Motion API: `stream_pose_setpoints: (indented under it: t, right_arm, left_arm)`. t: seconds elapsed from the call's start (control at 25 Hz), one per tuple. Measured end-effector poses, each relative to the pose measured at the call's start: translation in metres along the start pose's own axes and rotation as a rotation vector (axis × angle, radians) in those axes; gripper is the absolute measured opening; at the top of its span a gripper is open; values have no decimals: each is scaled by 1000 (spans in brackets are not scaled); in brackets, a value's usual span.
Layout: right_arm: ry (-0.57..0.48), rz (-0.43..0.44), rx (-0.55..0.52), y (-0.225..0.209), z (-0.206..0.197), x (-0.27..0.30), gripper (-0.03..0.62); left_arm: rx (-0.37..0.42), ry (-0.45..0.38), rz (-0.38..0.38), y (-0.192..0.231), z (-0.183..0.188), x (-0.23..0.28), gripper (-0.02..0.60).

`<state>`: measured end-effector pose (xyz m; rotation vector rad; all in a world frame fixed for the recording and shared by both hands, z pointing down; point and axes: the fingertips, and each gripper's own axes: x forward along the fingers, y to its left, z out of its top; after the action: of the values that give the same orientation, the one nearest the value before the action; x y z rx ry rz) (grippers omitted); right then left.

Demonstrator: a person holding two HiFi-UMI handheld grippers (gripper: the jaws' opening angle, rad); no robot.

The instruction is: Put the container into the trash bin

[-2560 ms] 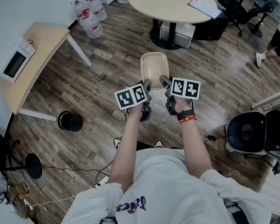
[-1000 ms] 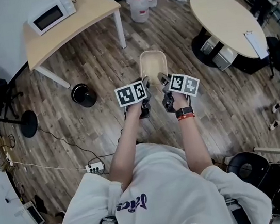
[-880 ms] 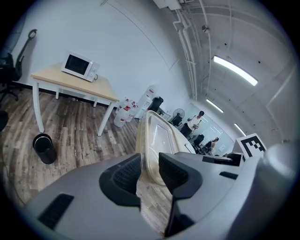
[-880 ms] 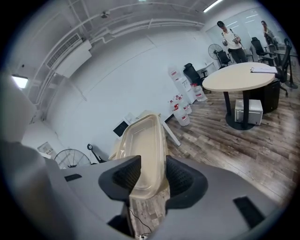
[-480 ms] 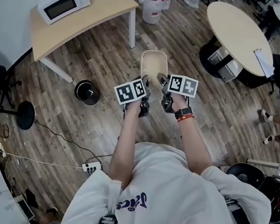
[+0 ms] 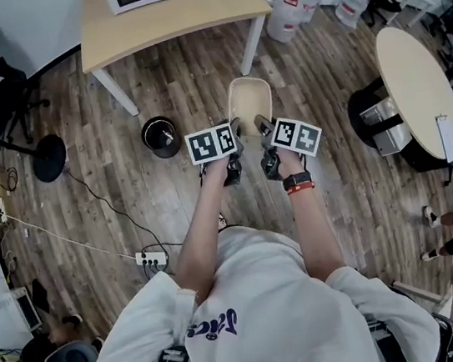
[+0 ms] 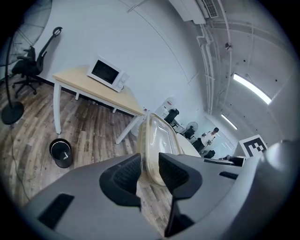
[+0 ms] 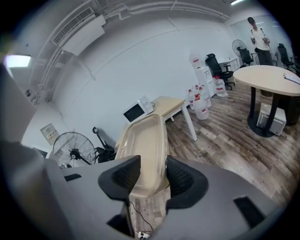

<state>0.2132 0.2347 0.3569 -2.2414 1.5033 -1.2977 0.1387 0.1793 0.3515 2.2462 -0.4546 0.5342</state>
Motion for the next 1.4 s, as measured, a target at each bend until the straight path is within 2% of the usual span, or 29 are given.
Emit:
stream_pose_setpoints:
  t: [0.28, 0.52, 0.88, 1.12, 1.4]
  right_arm:
    - [67, 74, -49, 76, -22, 61, 169]
    - [141, 119, -120, 145, -43, 111, 169]
    - [293, 217, -219, 209, -79, 166, 170]
    - [397, 312, -285, 255, -69, 224, 170]
    - [442, 414, -353, 304, -51, 265, 172]
  left_arm:
    - [-58, -66, 75, 80, 34, -43, 133]
    - [-143, -124, 140, 150, 60, -82, 133]
    - [-271, -205, 268, 223, 67, -124, 133]
    - [-335, -284, 369, 265, 102, -132, 133]
    - [-384, -375, 459, 295, 147, -144, 133]
